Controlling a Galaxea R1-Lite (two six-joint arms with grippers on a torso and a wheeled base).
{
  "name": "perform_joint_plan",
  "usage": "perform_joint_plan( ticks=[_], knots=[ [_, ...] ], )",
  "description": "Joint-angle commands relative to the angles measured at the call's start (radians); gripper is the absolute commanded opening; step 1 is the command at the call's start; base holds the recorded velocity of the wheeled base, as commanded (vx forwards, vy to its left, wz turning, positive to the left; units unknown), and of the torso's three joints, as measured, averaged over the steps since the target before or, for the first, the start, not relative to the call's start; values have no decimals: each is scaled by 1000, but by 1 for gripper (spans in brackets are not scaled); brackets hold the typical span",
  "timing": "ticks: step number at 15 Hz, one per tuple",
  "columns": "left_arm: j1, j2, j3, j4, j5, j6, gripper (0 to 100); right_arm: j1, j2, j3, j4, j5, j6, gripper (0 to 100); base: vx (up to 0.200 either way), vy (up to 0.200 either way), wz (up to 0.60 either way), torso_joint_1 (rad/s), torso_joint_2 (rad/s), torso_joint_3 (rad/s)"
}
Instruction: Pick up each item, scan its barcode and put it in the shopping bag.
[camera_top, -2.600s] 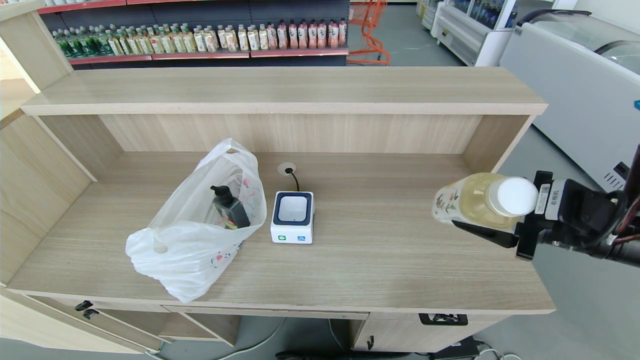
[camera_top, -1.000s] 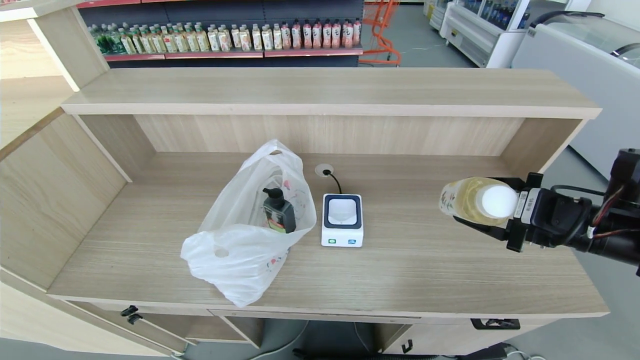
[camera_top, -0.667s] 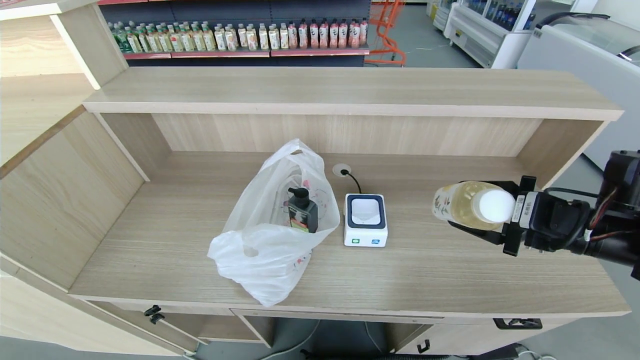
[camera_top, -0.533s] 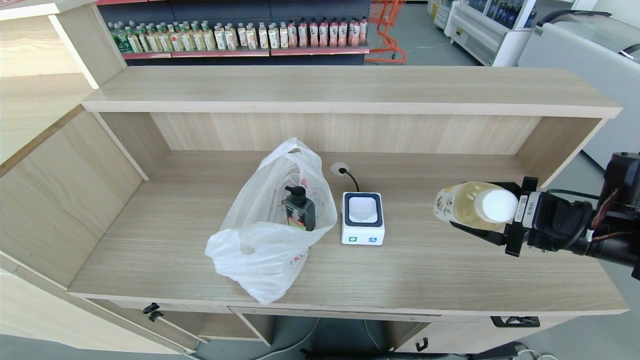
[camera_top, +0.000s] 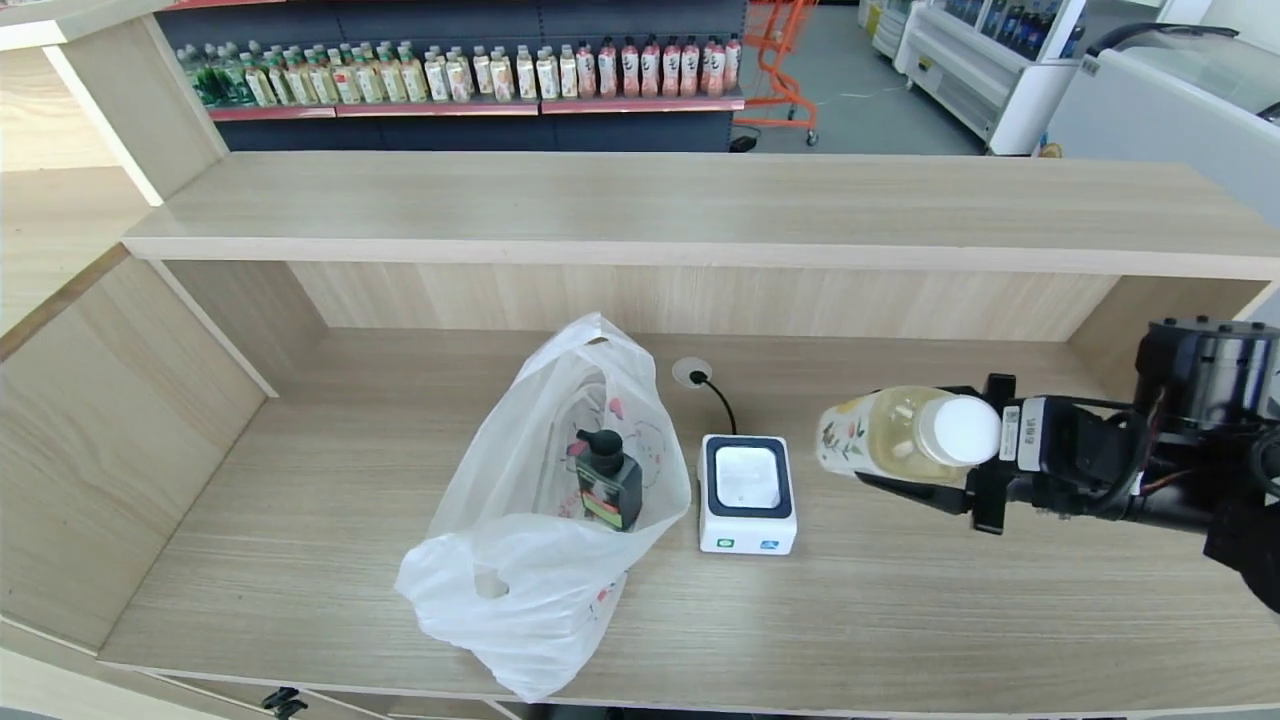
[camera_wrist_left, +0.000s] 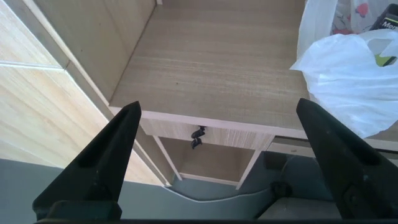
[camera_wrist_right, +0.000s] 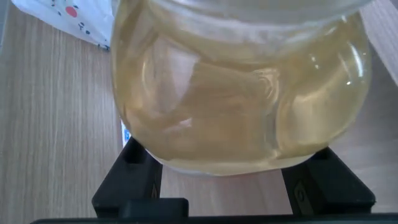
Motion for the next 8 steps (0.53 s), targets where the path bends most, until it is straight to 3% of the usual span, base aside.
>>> perform_joint_plan(
  ticks=[1,8],
  knots=[
    [3,0,0,0,1,0,100,43,63,-35,1,31,7,0,0,0,0,0,0,0],
    [3,0,0,0,1,0,100,64,209,-123,1,126,6,0,0,0,0,0,0,0]
  ],
)
